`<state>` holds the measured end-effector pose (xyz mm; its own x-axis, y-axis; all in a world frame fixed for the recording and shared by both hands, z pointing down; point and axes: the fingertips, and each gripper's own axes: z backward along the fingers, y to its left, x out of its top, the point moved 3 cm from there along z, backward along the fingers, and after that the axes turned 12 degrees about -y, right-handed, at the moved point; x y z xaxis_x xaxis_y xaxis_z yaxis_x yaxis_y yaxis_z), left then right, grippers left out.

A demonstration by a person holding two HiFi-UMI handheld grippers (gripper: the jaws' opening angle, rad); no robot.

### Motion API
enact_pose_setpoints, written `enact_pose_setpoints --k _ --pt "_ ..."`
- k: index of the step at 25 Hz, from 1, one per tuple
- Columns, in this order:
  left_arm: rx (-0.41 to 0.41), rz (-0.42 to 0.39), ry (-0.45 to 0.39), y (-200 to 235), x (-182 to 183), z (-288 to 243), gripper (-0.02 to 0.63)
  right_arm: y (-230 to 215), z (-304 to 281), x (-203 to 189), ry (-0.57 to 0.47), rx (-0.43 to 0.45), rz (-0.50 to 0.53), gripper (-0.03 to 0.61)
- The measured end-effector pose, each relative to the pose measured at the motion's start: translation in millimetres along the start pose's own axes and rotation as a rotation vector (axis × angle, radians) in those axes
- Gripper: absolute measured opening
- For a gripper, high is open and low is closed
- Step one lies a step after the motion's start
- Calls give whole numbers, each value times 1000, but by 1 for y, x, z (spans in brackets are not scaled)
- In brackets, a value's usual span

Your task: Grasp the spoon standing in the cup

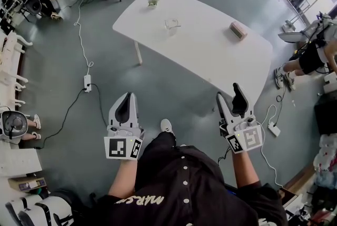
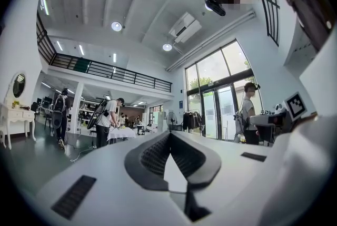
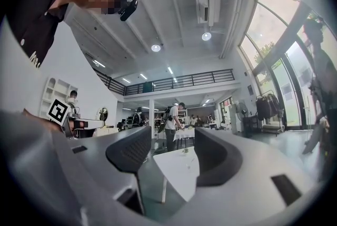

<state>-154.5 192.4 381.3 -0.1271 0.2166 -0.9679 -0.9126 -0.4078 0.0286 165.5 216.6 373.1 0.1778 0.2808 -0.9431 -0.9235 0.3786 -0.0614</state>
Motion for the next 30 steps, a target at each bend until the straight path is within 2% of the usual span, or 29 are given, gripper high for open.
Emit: enact_pose_setpoints --k 14,22,30 --pt "-35 24 -3 45 -13 -74 6 -12 -80 -20 -6 -24 -3 238" --pt "-65 24 -17 70 -14 -109 6 -20 -114 -31 7 -74 2 238" --pt "-104 24 2 84 -20 -125 6 -13 -130 -44 27 -76 0 236"
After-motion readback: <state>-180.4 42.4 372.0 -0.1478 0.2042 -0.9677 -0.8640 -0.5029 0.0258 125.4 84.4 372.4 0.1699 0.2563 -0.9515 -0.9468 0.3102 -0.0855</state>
